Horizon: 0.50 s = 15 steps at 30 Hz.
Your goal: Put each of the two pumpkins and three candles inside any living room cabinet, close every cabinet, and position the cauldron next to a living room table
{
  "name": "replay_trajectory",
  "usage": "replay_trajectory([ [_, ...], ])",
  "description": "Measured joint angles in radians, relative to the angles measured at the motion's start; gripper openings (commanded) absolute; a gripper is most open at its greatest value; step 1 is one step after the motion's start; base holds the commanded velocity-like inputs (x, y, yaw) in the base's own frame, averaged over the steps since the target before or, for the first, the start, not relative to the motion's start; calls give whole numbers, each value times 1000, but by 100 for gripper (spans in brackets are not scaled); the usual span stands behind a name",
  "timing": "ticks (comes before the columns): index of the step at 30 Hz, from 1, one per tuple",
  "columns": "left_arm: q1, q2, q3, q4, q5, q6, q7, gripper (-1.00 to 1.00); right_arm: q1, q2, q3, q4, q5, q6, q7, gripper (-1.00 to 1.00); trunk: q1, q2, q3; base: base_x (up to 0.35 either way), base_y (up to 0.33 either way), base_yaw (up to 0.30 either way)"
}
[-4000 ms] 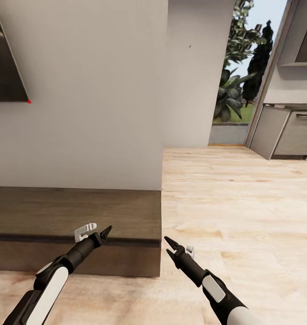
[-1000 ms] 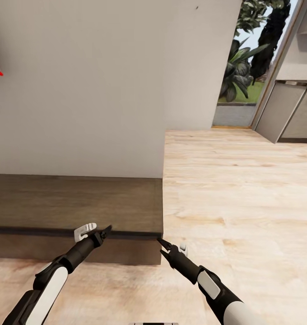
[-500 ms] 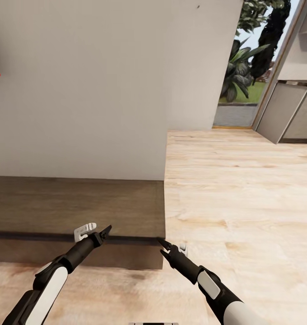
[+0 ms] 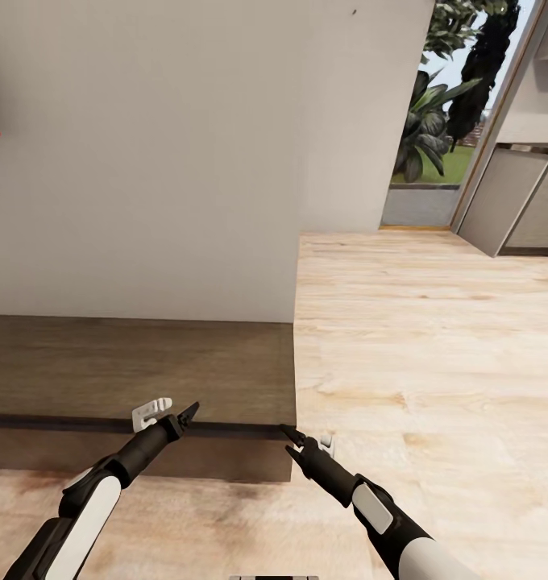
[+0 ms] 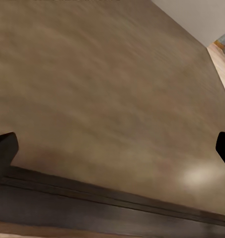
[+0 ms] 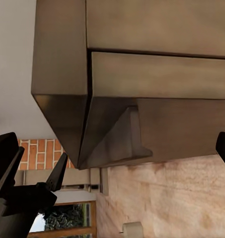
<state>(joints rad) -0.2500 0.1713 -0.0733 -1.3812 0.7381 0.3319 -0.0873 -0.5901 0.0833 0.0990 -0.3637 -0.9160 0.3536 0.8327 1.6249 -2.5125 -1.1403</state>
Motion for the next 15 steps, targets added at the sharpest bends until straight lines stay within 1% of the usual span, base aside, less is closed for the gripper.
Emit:
replay_trajectory([
  [14, 0, 0, 0, 0, 0, 0, 0, 100, 0, -1, 0, 0, 0, 0, 0, 100, 0, 0, 0, 0, 0, 0],
  [15, 0, 0, 0, 0, 0, 0, 0, 100, 0, -1, 0, 0, 0, 0, 0, -100, 0, 0, 0, 0, 0, 0],
])
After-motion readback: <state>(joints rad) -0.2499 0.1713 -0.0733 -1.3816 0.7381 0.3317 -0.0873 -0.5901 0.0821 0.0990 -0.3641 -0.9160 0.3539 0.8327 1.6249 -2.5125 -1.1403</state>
